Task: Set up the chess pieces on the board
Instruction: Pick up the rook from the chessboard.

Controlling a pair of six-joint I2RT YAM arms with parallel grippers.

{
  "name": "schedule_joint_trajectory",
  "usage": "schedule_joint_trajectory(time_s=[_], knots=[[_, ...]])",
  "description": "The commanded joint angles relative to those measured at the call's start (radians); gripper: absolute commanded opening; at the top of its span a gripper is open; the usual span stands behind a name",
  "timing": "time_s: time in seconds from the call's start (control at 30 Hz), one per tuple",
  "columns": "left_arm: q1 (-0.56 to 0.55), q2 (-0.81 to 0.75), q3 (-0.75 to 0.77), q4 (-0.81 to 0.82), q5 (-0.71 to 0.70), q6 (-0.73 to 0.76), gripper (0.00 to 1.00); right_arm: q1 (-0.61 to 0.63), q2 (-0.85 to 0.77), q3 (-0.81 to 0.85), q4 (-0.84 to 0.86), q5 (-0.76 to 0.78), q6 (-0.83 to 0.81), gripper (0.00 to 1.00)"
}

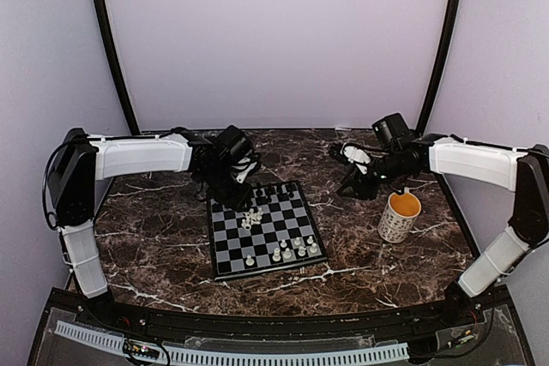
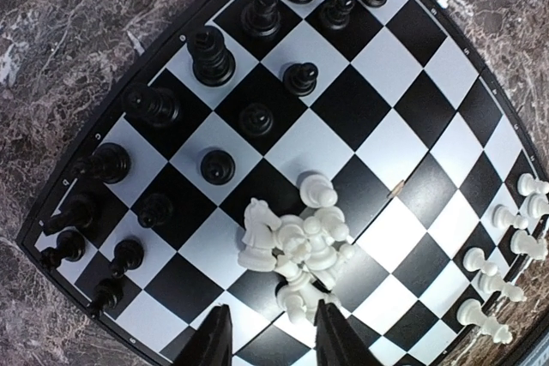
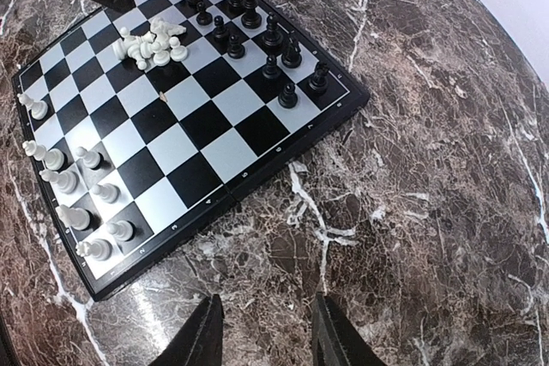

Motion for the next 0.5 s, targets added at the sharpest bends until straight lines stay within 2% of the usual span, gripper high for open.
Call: schedule_joint_trajectory(time_s=[0.0,0.47], knots=[[-0.006,0.032,0.046,-0.076,-0.044,0.005,0.35,-0.002,-0.024,-0.025,0.045,-0.024,-0.008,0.37],[-0.006,0.111,0.118,-0.035,-0.006,0.024,0.36,-0.001,0.013,-0.014,0.035,-0.031,-0.017,0.37]])
